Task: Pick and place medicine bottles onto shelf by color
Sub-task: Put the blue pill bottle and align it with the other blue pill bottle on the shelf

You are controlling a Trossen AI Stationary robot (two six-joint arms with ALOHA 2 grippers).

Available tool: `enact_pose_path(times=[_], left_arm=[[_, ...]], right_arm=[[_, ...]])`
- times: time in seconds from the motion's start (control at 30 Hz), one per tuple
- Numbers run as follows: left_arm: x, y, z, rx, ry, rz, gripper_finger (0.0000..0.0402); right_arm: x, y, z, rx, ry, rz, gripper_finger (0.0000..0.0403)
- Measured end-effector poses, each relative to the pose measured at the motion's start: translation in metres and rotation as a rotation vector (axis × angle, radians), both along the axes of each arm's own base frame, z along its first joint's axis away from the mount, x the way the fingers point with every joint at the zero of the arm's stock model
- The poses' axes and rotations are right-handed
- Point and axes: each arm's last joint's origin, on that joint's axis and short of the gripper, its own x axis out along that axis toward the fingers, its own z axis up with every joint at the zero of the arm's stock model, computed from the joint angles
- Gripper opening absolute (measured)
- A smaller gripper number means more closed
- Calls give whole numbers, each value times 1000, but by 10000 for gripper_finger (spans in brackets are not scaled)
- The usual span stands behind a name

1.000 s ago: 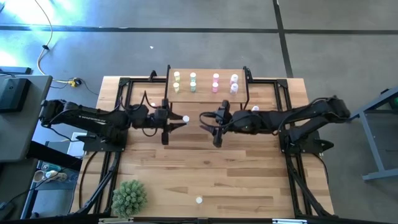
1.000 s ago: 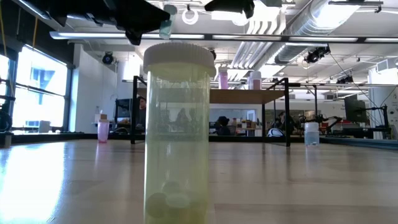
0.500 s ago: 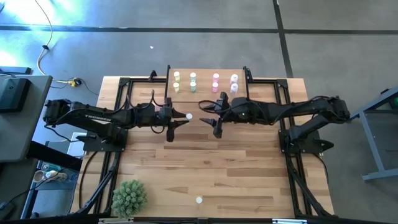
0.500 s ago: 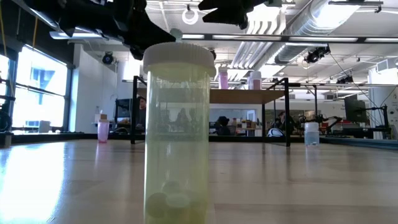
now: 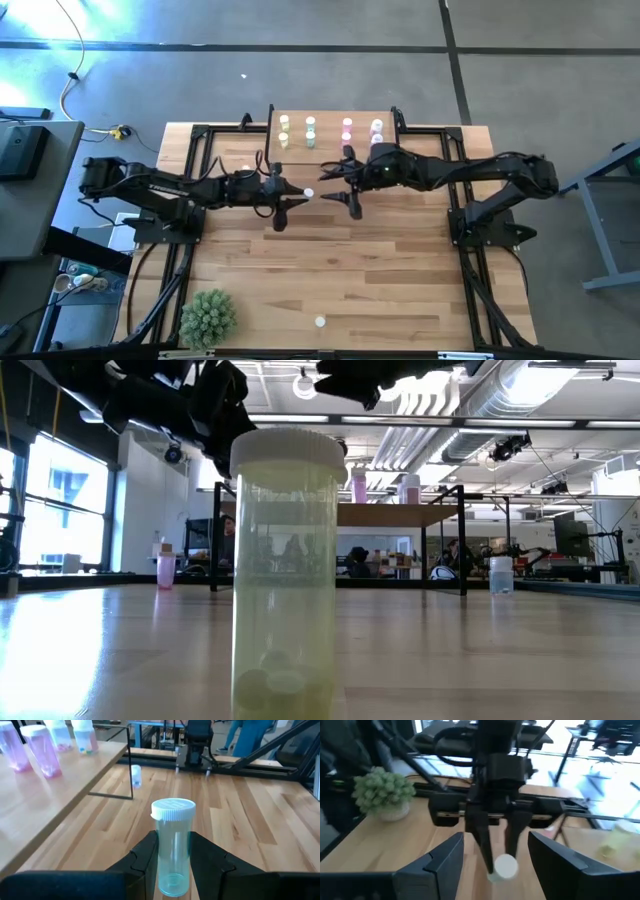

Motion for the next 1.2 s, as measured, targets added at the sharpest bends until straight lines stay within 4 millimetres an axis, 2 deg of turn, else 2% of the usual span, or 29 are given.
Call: enact_pose_path(times=[0.27, 0.43, 0.83, 1.2], left_arm=[[5, 1, -1, 12, -28, -2, 90], [5, 0, -2, 8, -28, -16, 90], [7, -2, 7, 100, -94, -64, 90], [7, 1, 6, 111, -84, -58, 90]], right_arm=[[23, -9, -33, -15, 61, 40, 213], [32, -11, -46, -18, 70, 33, 213], [34, -15, -49, 16, 79, -23, 213], [34, -16, -46, 43, 58, -36, 208]])
